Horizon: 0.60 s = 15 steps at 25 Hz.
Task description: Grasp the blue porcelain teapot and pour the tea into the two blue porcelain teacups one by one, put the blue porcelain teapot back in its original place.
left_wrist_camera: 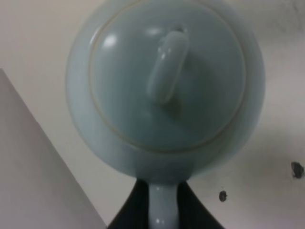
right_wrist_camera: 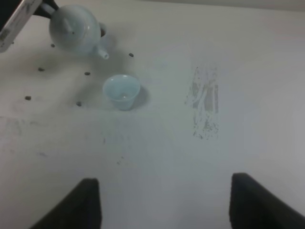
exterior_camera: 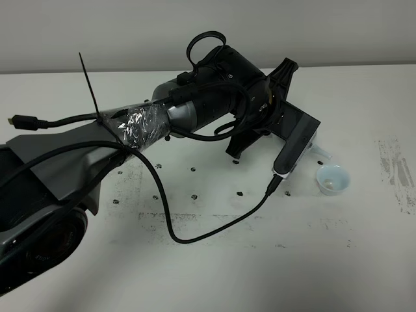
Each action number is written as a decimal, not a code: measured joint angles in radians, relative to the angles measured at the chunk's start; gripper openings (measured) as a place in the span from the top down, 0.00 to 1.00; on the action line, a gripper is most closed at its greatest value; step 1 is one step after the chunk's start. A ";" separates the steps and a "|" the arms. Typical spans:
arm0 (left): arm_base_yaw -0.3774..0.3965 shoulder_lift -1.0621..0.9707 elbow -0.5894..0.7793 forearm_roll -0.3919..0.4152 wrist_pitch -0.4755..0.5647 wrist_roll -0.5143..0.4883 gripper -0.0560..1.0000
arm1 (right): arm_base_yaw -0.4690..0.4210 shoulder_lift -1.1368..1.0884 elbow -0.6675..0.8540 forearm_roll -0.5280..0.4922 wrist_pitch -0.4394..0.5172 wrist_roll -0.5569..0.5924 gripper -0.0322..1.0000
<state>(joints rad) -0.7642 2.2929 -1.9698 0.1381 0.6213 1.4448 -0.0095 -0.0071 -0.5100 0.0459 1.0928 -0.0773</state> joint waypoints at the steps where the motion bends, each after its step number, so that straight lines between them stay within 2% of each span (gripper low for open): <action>1: -0.001 0.000 0.000 0.000 -0.005 0.002 0.91 | 0.000 0.000 0.000 0.000 0.000 0.000 0.40; 15: -0.020 0.005 0.000 0.030 -0.035 0.017 0.91 | 0.000 0.000 0.000 0.000 0.000 0.000 0.40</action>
<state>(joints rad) -0.7844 2.2978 -1.9698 0.1677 0.5860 1.4622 -0.0095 -0.0071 -0.5100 0.0459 1.0928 -0.0773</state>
